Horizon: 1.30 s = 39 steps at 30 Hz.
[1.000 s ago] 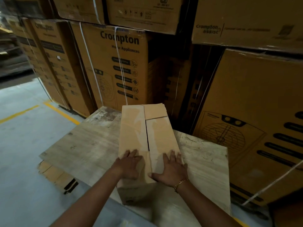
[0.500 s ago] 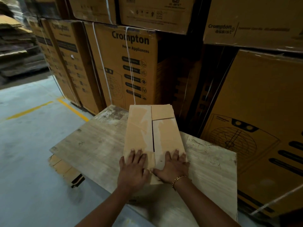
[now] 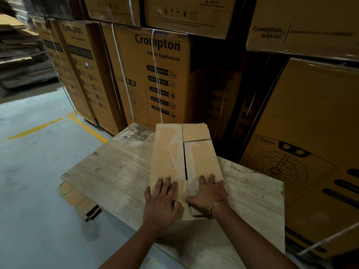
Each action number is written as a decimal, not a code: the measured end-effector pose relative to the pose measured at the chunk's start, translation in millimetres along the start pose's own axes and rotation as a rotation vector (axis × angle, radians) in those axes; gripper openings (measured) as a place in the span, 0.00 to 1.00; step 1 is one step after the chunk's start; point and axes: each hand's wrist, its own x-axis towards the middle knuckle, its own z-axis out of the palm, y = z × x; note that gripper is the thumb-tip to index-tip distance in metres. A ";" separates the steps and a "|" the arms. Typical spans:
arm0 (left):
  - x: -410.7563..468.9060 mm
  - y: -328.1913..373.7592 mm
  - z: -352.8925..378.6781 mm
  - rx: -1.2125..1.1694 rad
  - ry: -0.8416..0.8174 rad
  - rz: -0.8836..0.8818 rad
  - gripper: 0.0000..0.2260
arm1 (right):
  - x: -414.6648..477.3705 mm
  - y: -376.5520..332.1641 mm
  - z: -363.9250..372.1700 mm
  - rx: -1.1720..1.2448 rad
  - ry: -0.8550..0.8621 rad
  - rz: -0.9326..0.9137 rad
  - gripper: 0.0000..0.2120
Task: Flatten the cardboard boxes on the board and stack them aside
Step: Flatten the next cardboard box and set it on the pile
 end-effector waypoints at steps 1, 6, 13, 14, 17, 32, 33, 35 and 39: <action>0.0 0.2 0.4 -0.011 -0.003 0.002 0.29 | -2.0 0.3 1.4 -0.001 0.008 -0.002 0.57; -0.4 -6.5 -11.5 -0.329 0.060 -0.084 0.33 | -5.0 3.6 -4.4 0.044 0.033 -0.019 0.56; -27.6 -40.3 -13.6 -1.125 0.102 -0.492 0.29 | -10.9 46.2 -22.0 0.189 0.159 -0.041 0.45; -29.3 -37.1 -14.7 -1.198 0.089 -0.513 0.29 | -11.7 52.7 -25.0 0.224 0.174 -0.039 0.43; -31.7 -27.8 -11.0 -1.284 0.023 -0.573 0.29 | -14.3 75.4 -31.7 0.335 0.220 -0.039 0.40; -7.1 43.6 -42.6 -1.587 -0.139 -0.557 0.31 | -37.6 134.1 -3.1 1.469 -0.095 0.178 0.37; -5.8 53.7 -53.9 -1.548 -0.080 -0.460 0.24 | -42.8 138.4 7.1 1.625 -0.102 0.225 0.35; -7.4 74.1 -68.1 -1.442 -0.050 -0.304 0.22 | -52.9 145.9 27.8 1.944 -0.116 0.274 0.33; -29.0 104.7 -58.0 -1.113 -0.025 -0.145 0.43 | -64.0 157.1 62.0 2.221 -0.055 0.375 0.24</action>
